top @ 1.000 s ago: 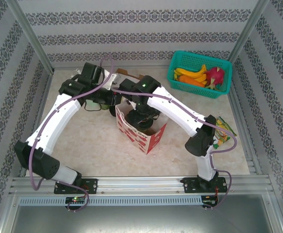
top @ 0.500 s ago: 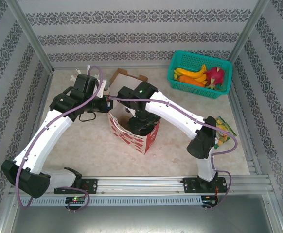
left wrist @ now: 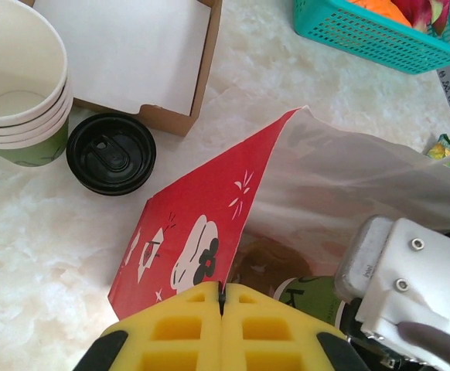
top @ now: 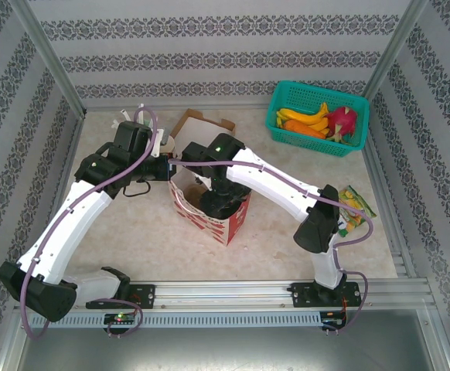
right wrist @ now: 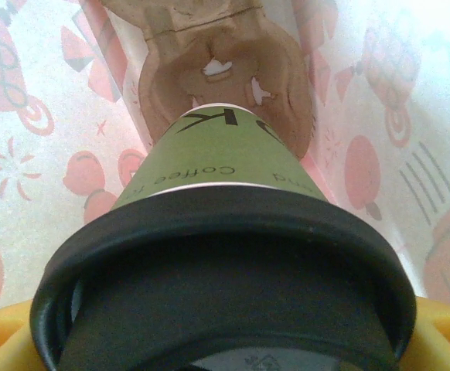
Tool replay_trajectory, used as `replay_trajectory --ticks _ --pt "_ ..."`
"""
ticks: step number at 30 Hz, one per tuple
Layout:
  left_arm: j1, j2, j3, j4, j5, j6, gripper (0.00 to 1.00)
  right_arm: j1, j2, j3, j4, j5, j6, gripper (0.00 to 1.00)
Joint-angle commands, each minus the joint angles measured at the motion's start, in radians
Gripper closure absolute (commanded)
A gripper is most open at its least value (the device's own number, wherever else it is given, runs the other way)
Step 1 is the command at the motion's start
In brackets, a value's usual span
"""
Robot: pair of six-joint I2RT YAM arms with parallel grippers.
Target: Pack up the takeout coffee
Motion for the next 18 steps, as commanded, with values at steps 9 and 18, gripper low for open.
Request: replay_trajectory --ticks 9,18 --pt "-0.007 -0.016 -0.031 0.065 -0.041 -0.027 1.0 0.015 0.04 -0.021 -0.186 0.009 -0.029 0.47" --pt "-0.006 -0.024 -0.032 0.083 -0.063 -0.028 1.0 0.016 0.054 0.003 -0.191 0.009 -0.028 0.47"
